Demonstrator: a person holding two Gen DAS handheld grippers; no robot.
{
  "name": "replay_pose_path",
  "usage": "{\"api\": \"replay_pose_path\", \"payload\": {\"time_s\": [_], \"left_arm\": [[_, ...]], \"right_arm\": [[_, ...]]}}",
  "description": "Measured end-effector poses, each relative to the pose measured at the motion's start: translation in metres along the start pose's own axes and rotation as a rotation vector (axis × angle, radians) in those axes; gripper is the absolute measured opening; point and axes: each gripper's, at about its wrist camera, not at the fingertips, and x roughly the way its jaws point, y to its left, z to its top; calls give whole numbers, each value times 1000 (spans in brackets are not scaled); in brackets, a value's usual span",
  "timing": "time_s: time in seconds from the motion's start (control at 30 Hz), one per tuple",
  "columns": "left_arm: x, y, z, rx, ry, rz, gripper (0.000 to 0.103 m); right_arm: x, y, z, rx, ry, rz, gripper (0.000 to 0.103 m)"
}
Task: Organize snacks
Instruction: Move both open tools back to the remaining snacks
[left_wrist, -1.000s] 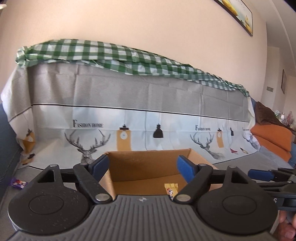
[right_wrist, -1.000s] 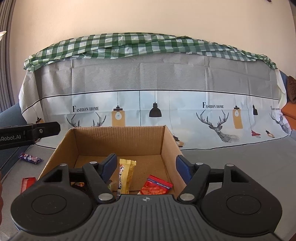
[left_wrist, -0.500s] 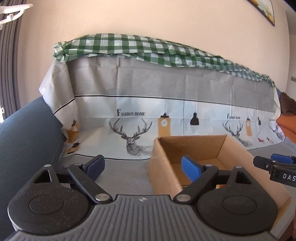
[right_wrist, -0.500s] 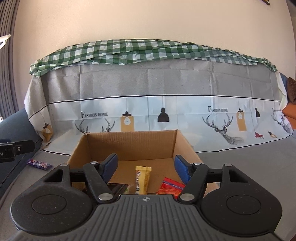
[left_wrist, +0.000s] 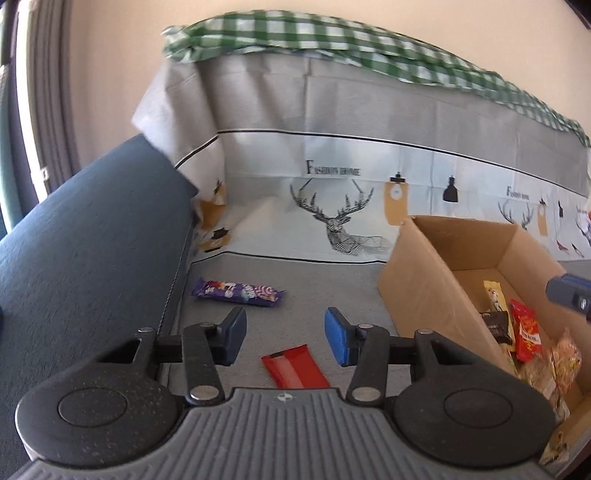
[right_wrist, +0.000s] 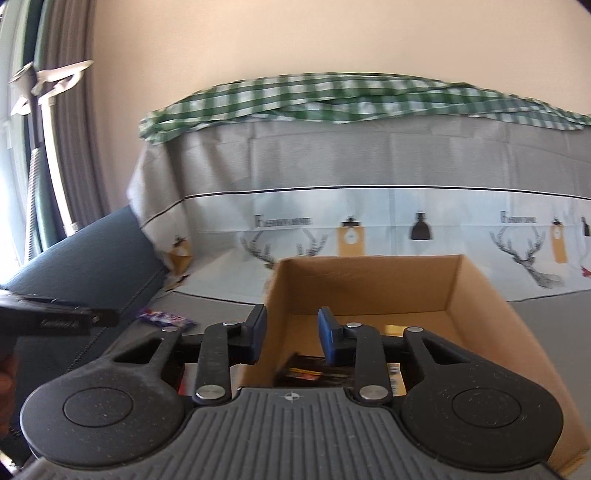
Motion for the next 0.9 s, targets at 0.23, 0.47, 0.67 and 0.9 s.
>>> {"api": "replay_pose_path", "payload": {"time_s": [0.23,0.47,0.67,0.9], "left_arm": [[13,12,2,-43,56,57,52],[17,34,7,-114,42,136,52],[24,50,10,-161,59,162,51],[29,59,8,-179,82,176,51]], "right_arm": [[16,50,-5,-64,30,132,32],[36,97,-16,-154,112,270,32],[61,120,-27,-143,182,299,32],[109,140,-41,-102,306,266,46]]}}
